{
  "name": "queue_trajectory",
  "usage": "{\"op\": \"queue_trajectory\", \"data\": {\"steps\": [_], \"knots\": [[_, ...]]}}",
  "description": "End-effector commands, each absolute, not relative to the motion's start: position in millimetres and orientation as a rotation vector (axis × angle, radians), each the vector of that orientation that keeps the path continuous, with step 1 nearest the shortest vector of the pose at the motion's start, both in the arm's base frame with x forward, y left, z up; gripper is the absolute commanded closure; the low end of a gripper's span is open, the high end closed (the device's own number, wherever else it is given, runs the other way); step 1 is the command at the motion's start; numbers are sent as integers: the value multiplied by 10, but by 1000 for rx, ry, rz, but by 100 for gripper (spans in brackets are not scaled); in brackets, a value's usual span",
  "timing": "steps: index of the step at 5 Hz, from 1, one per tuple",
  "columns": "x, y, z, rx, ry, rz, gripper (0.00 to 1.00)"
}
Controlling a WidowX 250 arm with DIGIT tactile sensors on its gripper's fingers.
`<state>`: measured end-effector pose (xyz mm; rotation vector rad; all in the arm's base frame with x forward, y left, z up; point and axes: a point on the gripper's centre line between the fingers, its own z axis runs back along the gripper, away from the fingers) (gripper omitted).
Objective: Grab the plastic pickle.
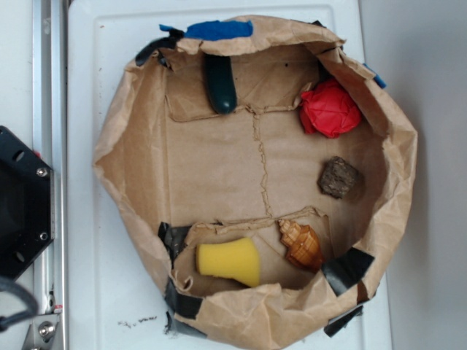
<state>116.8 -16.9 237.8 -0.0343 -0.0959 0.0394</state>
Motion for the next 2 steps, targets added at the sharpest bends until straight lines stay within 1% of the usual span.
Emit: {"op": "queue_trajectory", "data": {"steps": [1, 2], "knots": [[1168, -169, 2378, -34, -96, 39, 0], [1310, -240, 2342, -46, -82, 98, 0]]}}
